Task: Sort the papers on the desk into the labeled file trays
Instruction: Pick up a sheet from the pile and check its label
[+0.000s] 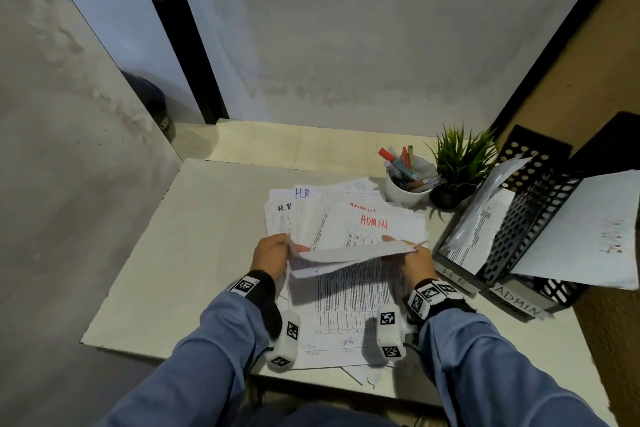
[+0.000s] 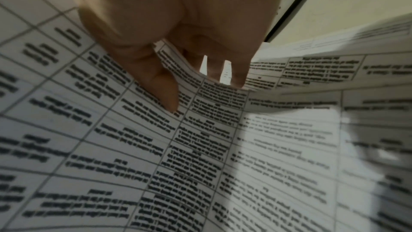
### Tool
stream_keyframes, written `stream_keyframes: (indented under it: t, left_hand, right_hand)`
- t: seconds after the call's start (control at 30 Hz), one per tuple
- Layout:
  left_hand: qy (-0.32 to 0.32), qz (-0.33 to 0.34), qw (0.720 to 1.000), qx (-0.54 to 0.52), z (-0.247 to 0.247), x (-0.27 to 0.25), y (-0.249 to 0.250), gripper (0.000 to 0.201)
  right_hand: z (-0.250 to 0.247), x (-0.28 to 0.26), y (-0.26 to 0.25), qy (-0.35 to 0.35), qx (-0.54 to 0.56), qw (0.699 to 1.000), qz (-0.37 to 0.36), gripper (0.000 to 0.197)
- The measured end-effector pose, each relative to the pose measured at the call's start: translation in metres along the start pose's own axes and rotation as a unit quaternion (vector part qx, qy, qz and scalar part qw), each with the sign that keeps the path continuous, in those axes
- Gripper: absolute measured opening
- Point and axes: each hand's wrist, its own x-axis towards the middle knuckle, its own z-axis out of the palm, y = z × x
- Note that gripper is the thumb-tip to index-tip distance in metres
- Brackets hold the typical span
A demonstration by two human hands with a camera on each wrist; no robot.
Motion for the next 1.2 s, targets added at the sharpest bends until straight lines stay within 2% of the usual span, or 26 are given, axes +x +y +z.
stream_keyframes:
  t: [0.07, 0.1, 0.13, 0.2, 0.23, 0.27, 0.3, 0.33, 0.37, 0.43, 0.5, 0.6, 0.67, 0.73, 0.77, 0.87, 0.9, 0.97, 1.03, 1.1, 1.13, 1.2]
  left_hand:
    - [-0.019, -0.024, 0.999, -0.011, 0.003, -0.001, 0.006, 0.024]
    - [-0.024, -0.023, 0.999, -0.014, 0.004, -0.002, 0.009, 0.014]
    - [-0.049, -0.027, 0.998, -0.036, 0.004, 0.0, 0.01, 0.013]
    - [-0.118, -0.033, 0.99, -0.074, 0.006, 0.002, 0.012, 0.057]
    - [-0.162, -0.028, 0.985, -0.05, 0.007, -0.002, 0.017, 0.073]
    - [-0.188, 0.002, 0.982, -0.007, 0.01, -0.01, 0.024, 0.071]
    - [-0.198, 0.045, 0.979, 0.028, 0.015, -0.017, 0.031, 0.054]
    - [-0.185, 0.082, 0.978, 0.056, 0.019, -0.023, 0.035, 0.037]
    - [-0.157, 0.124, 0.978, 0.064, 0.024, -0.03, 0.043, 0.029]
    - [-0.087, 0.2, 0.974, 0.058, 0.03, -0.036, 0.05, 0.021]
    - [-0.05, 0.239, 0.969, 0.045, 0.035, -0.038, 0.053, 0.02]
    - [-0.05, 0.214, 0.972, 0.086, 0.039, -0.041, 0.042, 0.014]
    - [-0.051, 0.152, 0.98, 0.119, 0.039, -0.041, 0.027, 0.007]
    - [-0.045, 0.119, 0.983, 0.136, 0.036, -0.039, 0.019, 0.009]
    - [-0.05, 0.119, 0.982, 0.135, 0.036, -0.041, 0.025, 0.003]
    - [-0.081, 0.163, 0.977, 0.115, 0.041, -0.044, 0.058, 0.011]
    - [-0.089, 0.183, 0.972, 0.121, 0.045, -0.046, 0.073, 0.012]
    - [-0.093, 0.236, 0.955, 0.153, 0.055, -0.05, 0.105, 0.007]
    - [-0.1, 0.302, 0.925, 0.206, 0.068, -0.052, 0.137, 0.013]
    - [-0.108, 0.355, 0.89, 0.264, 0.087, -0.055, 0.166, 0.014]
    - [-0.113, 0.375, 0.873, 0.289, 0.097, -0.057, 0.178, 0.014]
    - [-0.126, 0.401, 0.842, 0.339, 0.12, -0.062, 0.196, 0.015]
  right_hand:
    - [-0.003, -0.002, -0.006, 0.008, -0.026, 1.0, 0.0, 0.019]
    - [-0.003, -0.005, -0.011, 0.01, -0.005, 1.0, -0.004, 0.023]
    - [-0.004, -0.008, -0.017, 0.012, 0.026, 1.0, -0.006, 0.03]
    - [-0.007, -0.009, -0.026, 0.012, 0.086, 0.996, -0.009, 0.042]
    - [-0.007, -0.009, -0.031, 0.004, 0.088, 0.996, -0.022, 0.042]
    - [-0.009, -0.01, -0.035, -0.002, 0.078, 0.996, -0.042, 0.035]
    - [-0.01, -0.012, -0.041, 0.0, 0.064, 0.996, -0.063, 0.028]
    - [-0.011, -0.017, -0.048, 0.001, 0.063, 0.994, -0.089, 0.024]
    - [-0.011, -0.022, -0.055, 0.003, 0.07, 0.99, -0.12, 0.023]
    - [-0.011, -0.033, -0.066, 0.007, 0.099, 0.976, -0.194, 0.025]
    - [-0.011, -0.044, -0.071, 0.021, 0.116, 0.964, -0.238, 0.028]
    - [-0.008, -0.049, -0.052, 0.027, 0.081, 0.97, -0.228, 0.028]
    - [-0.005, -0.048, -0.035, 0.039, 0.024, 0.984, -0.17, 0.023]
    - [-0.006, -0.043, -0.02, 0.043, -0.019, 0.993, -0.107, 0.03]
    - [-0.009, -0.04, -0.02, 0.045, -0.023, 0.994, -0.098, 0.029]
    - [-0.026, -0.036, -0.039, 0.064, -0.003, 0.987, -0.145, 0.013]
    - [-0.034, -0.036, -0.05, 0.072, 0.009, 0.983, -0.171, 0.004]
    - [-0.052, -0.026, -0.065, 0.131, 0.014, 0.967, -0.219, 0.022]
    - [-0.07, -0.007, -0.072, 0.253, -0.018, 0.938, -0.235, 0.036]
    - [-0.085, 0.014, -0.07, 0.333, -0.091, 0.92, -0.188, 0.052]
    - [-0.09, 0.022, -0.07, 0.33, -0.125, 0.925, -0.139, 0.059]
    - [-0.094, 0.031, -0.07, 0.278, -0.176, 0.943, -0.052, 0.061]
